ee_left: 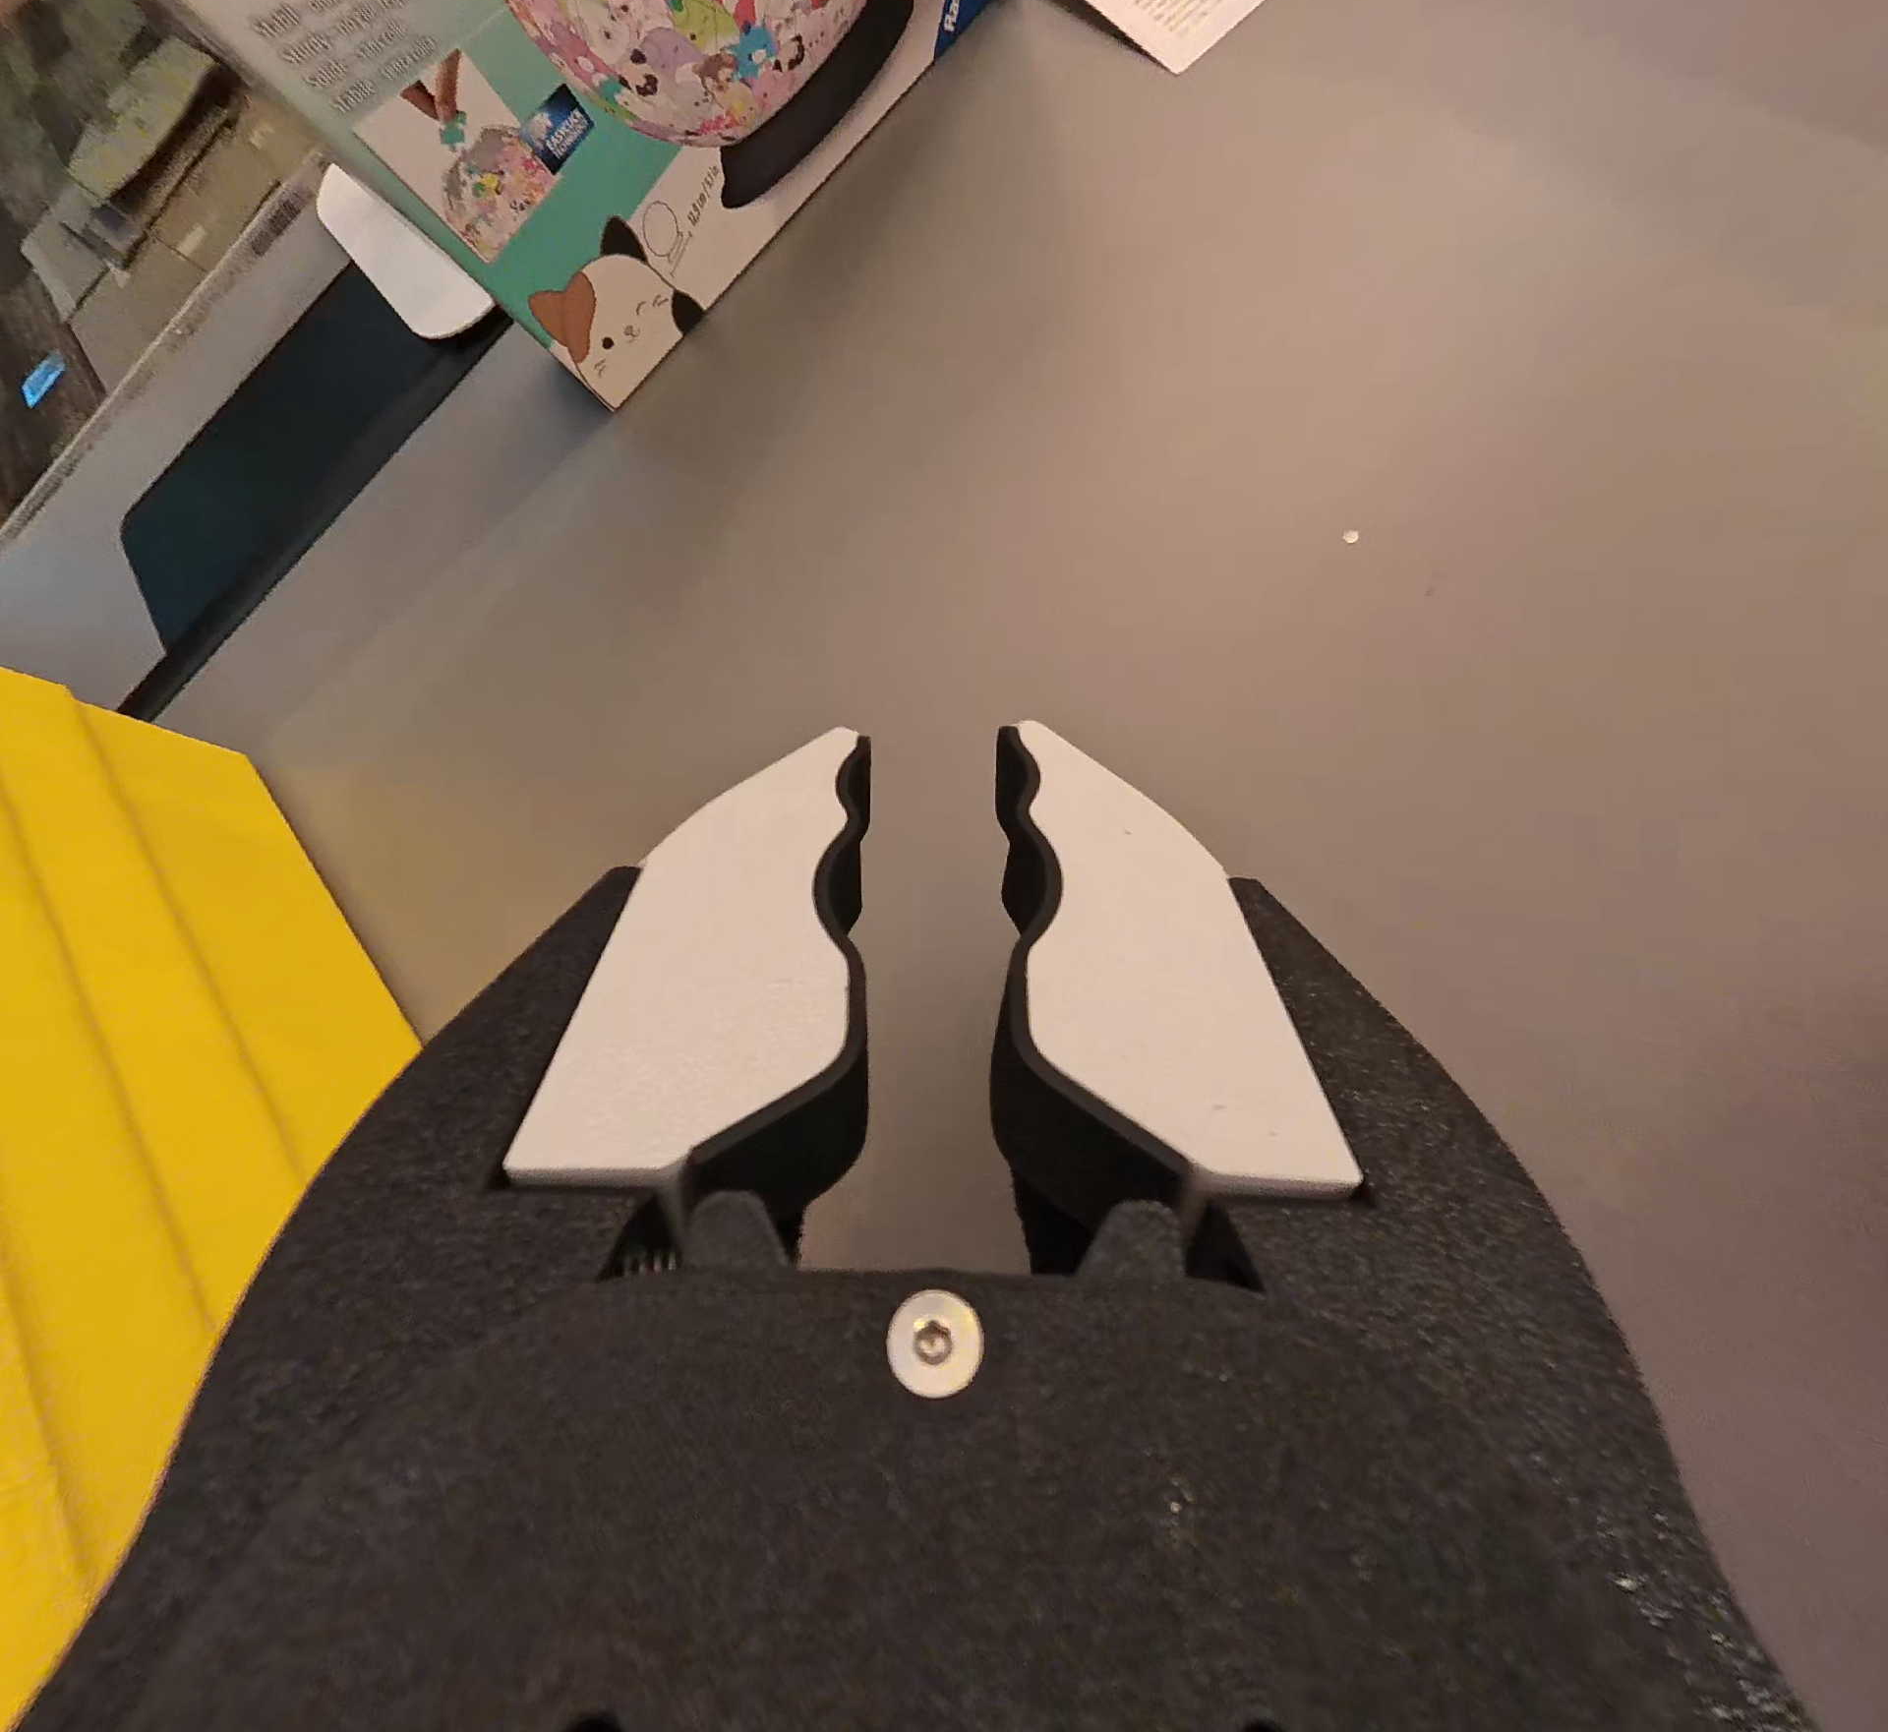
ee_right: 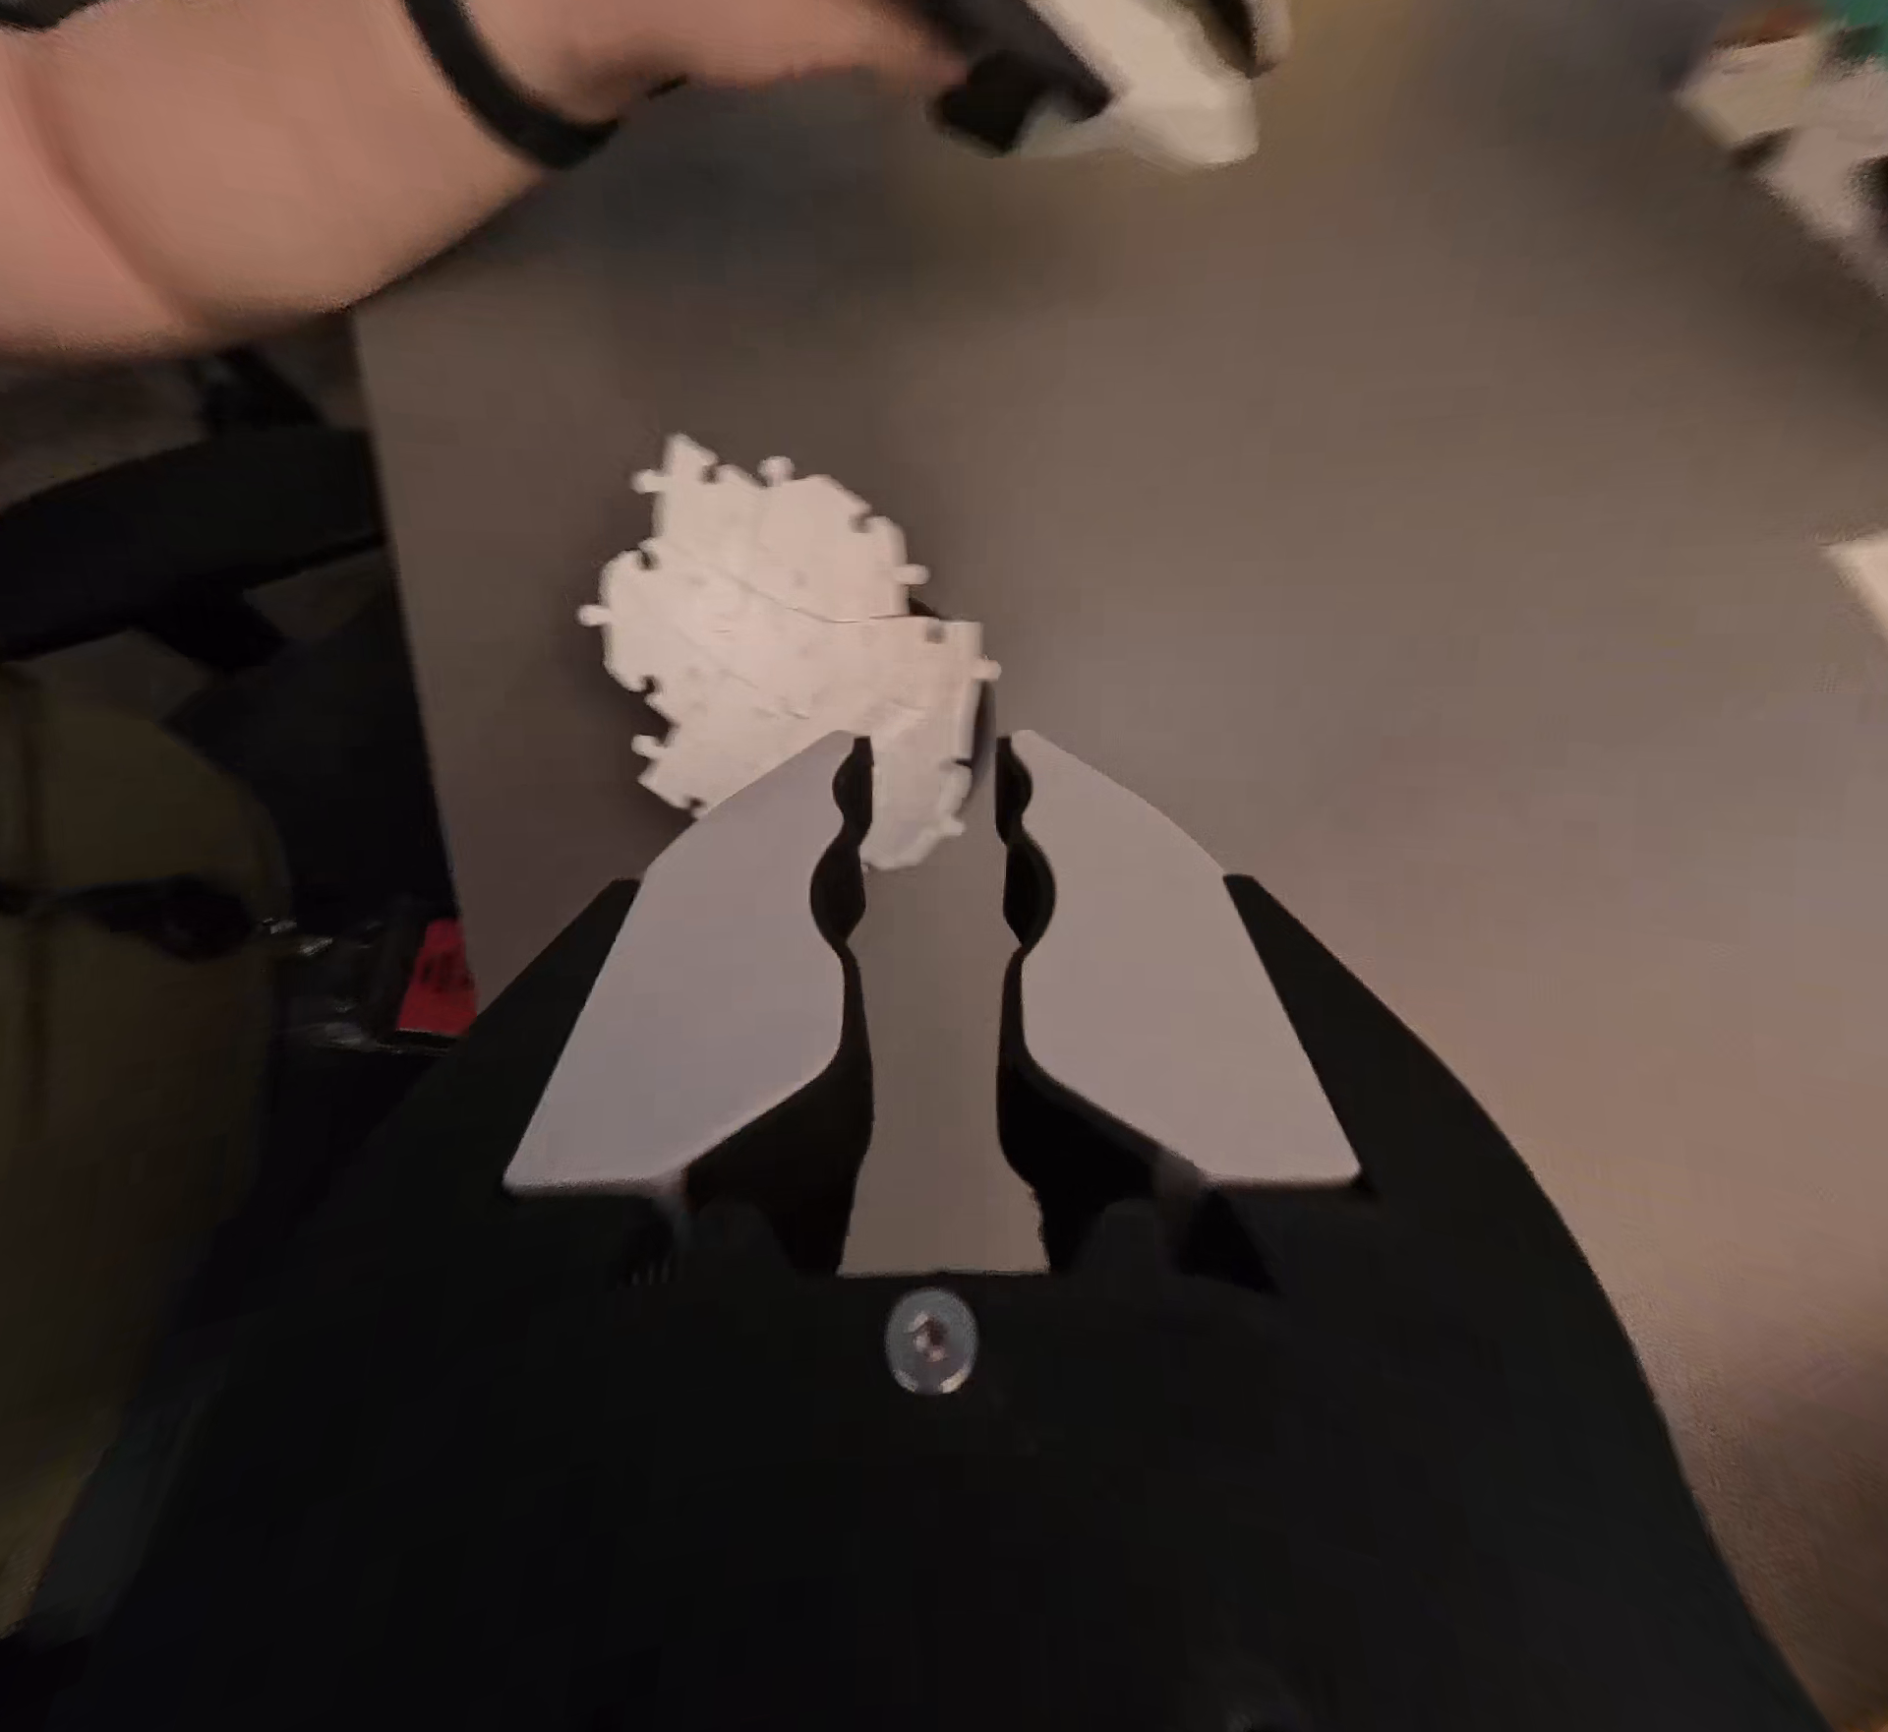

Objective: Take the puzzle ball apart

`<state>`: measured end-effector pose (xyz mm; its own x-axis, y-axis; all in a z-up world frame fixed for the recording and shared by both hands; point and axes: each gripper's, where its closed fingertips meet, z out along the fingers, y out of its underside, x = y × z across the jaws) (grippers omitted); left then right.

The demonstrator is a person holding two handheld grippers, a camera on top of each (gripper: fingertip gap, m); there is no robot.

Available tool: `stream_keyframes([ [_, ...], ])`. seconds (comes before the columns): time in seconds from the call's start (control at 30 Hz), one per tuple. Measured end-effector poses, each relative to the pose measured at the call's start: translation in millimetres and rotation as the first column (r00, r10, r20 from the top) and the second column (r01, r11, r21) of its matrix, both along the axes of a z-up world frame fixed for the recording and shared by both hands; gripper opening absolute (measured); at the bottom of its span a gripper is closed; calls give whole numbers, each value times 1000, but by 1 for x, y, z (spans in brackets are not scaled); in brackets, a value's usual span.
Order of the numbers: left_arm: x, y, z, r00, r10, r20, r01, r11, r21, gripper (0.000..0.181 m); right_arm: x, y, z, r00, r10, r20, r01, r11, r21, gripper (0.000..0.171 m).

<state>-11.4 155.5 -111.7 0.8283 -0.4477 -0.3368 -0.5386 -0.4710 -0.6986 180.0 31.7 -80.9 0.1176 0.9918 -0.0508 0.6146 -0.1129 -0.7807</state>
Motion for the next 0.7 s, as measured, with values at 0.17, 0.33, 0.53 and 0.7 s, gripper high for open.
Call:
stream_keyframes([
  [0.17,0,-1,8,1000,-2,30,1,1000,18,23,-31,-1,-44,962,-68,265,48,996,81,37],
  [0.33,-3,0,9,1000,2,31,-3,1000,20,23,-34,-3,-66,907,-115,404,131,991,-12,71],
  [0.53,-2,-1,12,1000,-4,22,4,1000,29,23,-34,-9,-78,860,-72,506,113,992,-50,60],
  [0.7,-3,-2,14,1000,-4,28,3,1000,30,23,-30,-6,-79,849,-77,523,146,985,-92,50],
])
